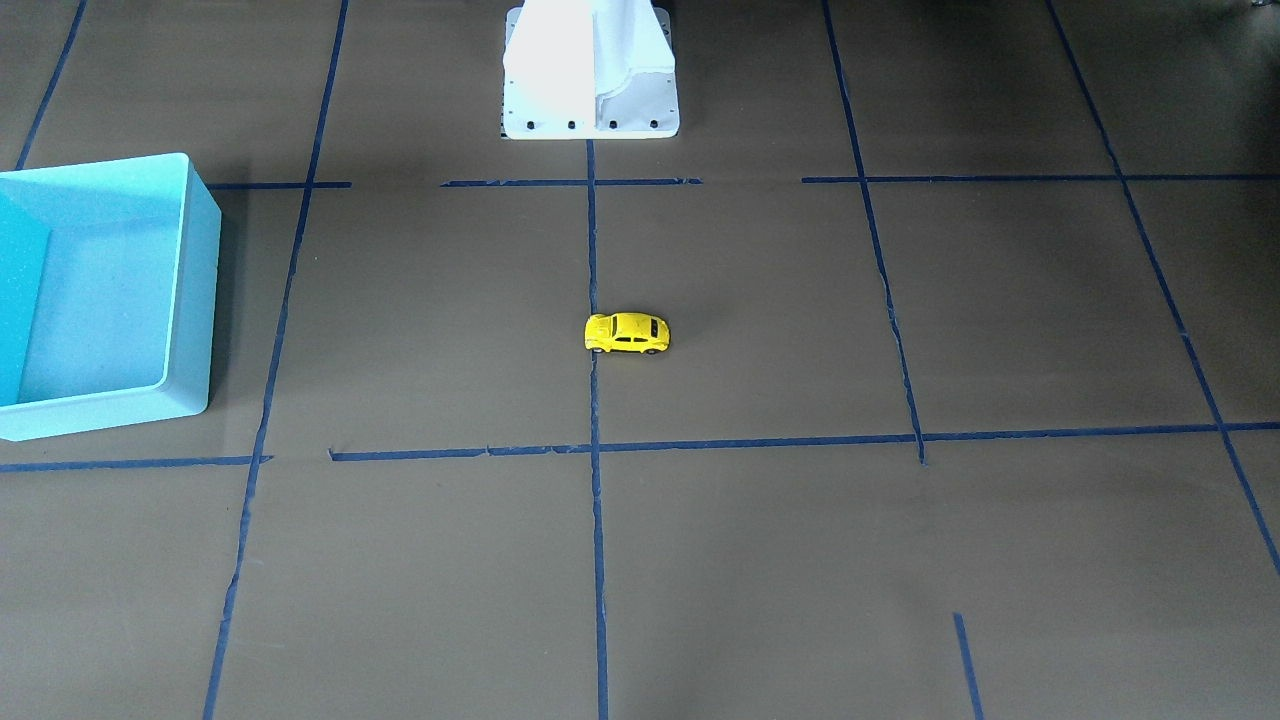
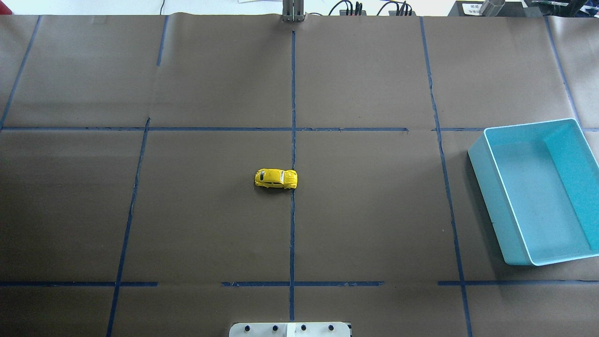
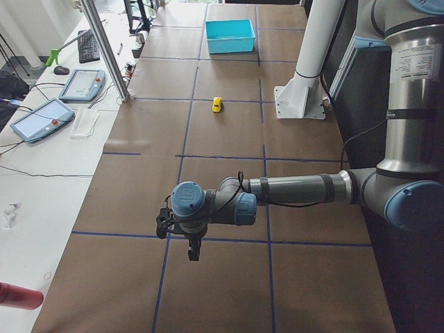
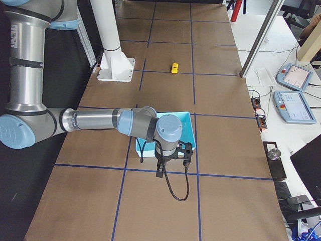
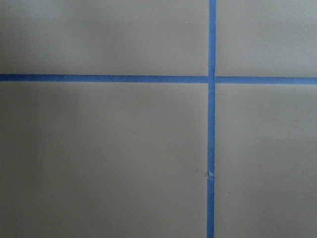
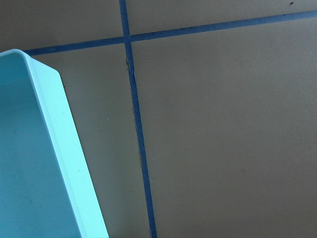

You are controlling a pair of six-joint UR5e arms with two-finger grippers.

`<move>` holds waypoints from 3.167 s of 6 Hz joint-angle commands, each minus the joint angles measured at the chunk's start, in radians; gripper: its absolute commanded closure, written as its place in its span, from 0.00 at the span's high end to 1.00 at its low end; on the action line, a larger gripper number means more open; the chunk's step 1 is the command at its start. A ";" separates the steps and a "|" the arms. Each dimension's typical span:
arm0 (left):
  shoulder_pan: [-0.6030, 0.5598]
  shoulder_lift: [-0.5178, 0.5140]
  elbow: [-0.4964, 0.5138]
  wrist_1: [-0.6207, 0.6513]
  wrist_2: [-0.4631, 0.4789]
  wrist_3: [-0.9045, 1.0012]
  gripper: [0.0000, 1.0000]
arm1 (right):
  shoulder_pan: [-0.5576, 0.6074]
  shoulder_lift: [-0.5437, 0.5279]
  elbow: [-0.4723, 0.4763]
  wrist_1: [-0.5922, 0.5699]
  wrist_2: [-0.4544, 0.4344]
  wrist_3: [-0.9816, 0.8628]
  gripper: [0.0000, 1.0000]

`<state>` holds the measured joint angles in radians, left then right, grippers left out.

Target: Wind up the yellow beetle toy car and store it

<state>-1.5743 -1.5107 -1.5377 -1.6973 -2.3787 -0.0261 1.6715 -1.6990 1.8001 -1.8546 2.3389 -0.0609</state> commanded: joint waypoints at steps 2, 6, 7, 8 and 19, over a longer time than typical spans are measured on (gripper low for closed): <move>0.055 -0.003 -0.083 -0.002 -0.027 0.002 1.00 | -0.001 0.001 0.002 0.000 0.002 0.001 1.00; 0.382 -0.118 -0.232 -0.001 -0.022 -0.002 1.00 | -0.001 0.002 0.004 0.000 0.005 0.003 1.00; 0.449 -0.164 -0.266 -0.001 -0.020 -0.002 1.00 | -0.001 0.002 0.002 0.000 0.004 0.001 1.00; 0.524 -0.224 -0.312 -0.002 -0.022 0.000 1.00 | -0.001 0.002 0.004 0.000 0.004 0.003 1.00; 1.106 -1.079 0.075 0.375 0.537 0.399 1.00 | -0.001 0.002 0.004 0.002 0.000 0.000 1.00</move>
<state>-0.5002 -2.5886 -1.4899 -1.3271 -1.9368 0.2503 1.6705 -1.6966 1.8039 -1.8531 2.3401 -0.0611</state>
